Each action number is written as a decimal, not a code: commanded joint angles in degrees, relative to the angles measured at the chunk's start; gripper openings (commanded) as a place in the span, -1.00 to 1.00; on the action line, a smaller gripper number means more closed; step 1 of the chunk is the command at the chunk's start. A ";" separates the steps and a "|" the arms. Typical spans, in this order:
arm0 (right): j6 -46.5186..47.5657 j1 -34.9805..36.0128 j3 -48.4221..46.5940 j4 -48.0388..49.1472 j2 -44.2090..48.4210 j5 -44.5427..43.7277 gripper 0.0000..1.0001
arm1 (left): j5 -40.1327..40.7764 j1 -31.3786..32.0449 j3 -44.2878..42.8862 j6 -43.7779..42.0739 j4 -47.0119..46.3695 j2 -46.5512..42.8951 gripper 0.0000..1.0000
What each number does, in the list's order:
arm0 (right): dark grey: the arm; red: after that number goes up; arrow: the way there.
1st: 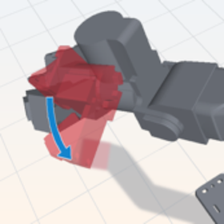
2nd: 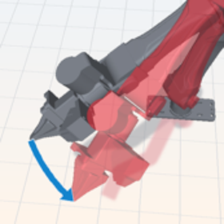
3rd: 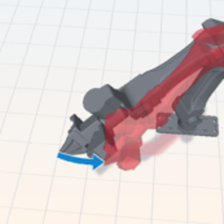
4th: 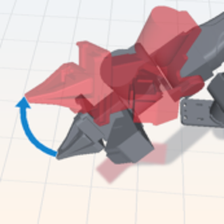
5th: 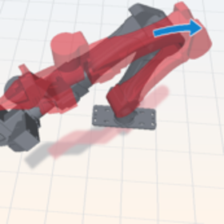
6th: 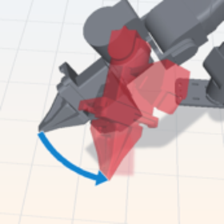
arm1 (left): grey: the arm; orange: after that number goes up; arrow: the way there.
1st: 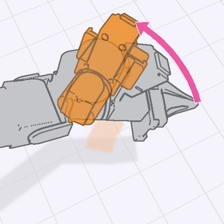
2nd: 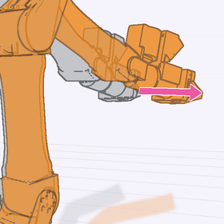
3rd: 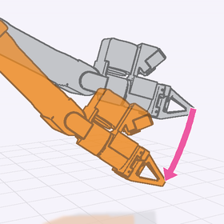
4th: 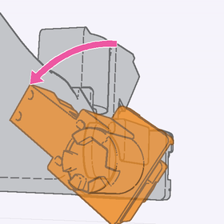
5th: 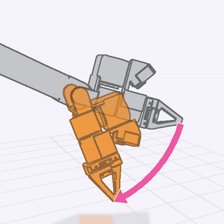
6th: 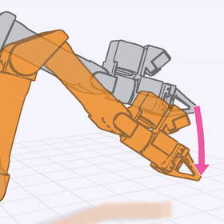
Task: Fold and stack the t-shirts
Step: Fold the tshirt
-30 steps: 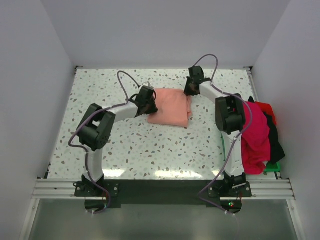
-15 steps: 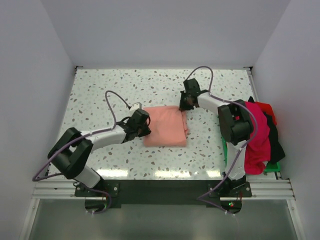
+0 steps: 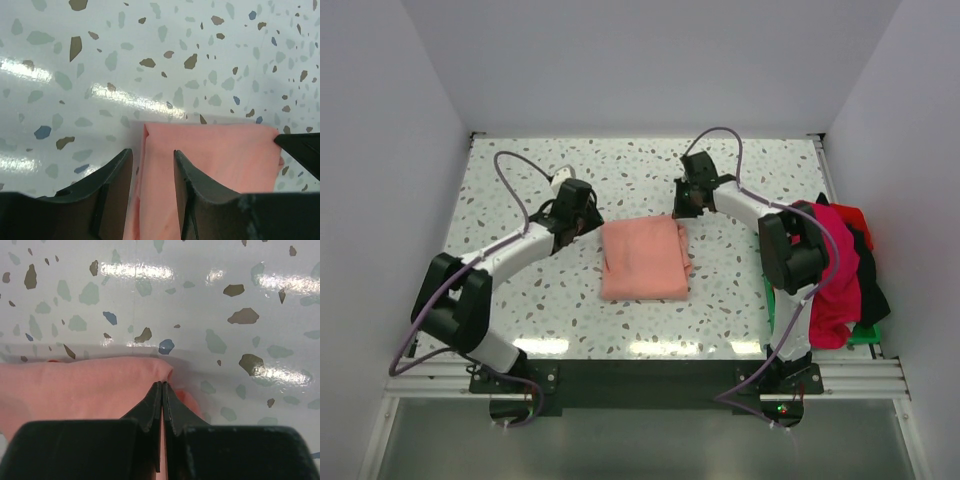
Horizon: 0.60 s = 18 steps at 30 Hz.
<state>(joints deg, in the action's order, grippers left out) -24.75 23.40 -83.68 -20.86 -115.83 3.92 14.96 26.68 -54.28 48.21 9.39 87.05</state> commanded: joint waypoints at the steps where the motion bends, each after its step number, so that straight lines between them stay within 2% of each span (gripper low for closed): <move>1: 1.20 -0.11 -2.80 -1.46 3.33 0.38 -1.00 | -2.83 -0.92 -5.82 -4.43 -1.56 5.14 -0.13; 8: 1.29 -0.11 -3.24 -1.90 3.77 0.03 -1.00 | -6.61 -1.28 -11.28 -4.97 -1.39 14.11 -0.07; 15: 1.37 -0.11 -3.07 -1.99 3.95 -0.14 -1.00 | -6.70 -1.36 -12.34 -4.17 -0.69 15.87 -0.06; 18: 1.20 -0.02 -2.89 -1.90 4.30 -0.14 -1.00 | -7.31 -1.36 -13.21 -4.08 0.36 16.31 -0.15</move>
<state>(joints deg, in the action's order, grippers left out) -24.34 23.40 -84.66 -22.74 -115.74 4.03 8.47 25.52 -64.53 44.73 10.00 102.98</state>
